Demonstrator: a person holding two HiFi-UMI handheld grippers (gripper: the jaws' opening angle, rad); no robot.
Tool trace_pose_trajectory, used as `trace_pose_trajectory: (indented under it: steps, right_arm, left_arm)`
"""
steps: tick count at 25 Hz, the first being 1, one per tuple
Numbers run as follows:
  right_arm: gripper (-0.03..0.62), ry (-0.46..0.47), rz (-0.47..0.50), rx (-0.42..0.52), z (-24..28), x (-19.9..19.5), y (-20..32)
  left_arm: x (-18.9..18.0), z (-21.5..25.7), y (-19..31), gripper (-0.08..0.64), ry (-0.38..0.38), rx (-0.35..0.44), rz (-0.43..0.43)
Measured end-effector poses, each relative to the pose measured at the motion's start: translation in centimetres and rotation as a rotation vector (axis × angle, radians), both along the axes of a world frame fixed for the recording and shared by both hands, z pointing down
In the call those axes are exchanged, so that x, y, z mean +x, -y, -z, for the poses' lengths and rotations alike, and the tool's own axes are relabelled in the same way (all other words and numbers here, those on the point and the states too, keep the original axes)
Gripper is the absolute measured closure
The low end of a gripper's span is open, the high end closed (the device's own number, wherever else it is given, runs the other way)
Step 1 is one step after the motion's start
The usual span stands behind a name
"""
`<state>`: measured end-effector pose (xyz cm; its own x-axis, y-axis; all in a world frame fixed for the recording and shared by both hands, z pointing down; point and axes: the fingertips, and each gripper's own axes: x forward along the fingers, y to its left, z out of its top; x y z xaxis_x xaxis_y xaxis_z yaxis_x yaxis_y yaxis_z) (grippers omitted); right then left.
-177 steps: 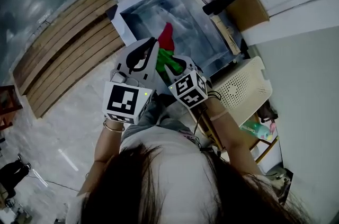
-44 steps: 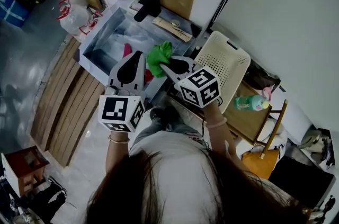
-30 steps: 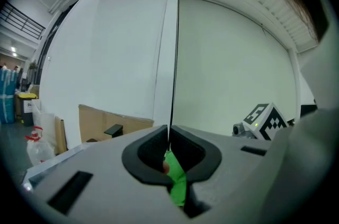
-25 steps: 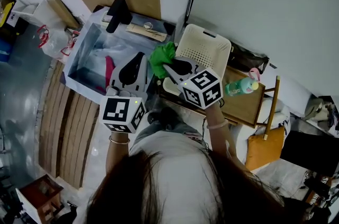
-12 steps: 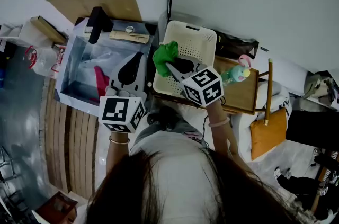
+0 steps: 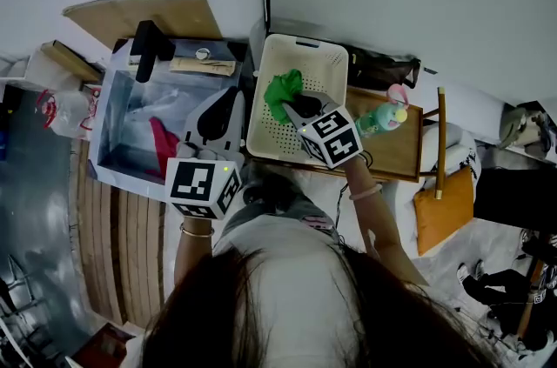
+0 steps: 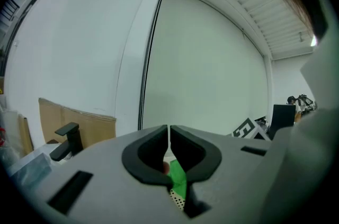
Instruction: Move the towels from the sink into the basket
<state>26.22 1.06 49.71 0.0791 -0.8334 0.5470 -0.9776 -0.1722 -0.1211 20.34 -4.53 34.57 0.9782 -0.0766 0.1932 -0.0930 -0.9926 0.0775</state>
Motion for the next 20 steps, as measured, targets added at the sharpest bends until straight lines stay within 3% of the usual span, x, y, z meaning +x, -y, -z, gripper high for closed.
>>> trace_pose_trajectory:
  steps: [11, 20]
  right_arm:
    - [0.523, -0.047, -0.001, -0.183, -7.4, 2.3, -0.6]
    - [0.523, -0.085, 0.035, -0.409, -14.7, 3.4, -1.0]
  left_arm:
    - [1.3, -0.3, -0.2, 0.540, 0.016, 0.011, -0.028]
    - [1.3, -0.5, 0.5, 0.540, 0.031, 0.017, -0.013]
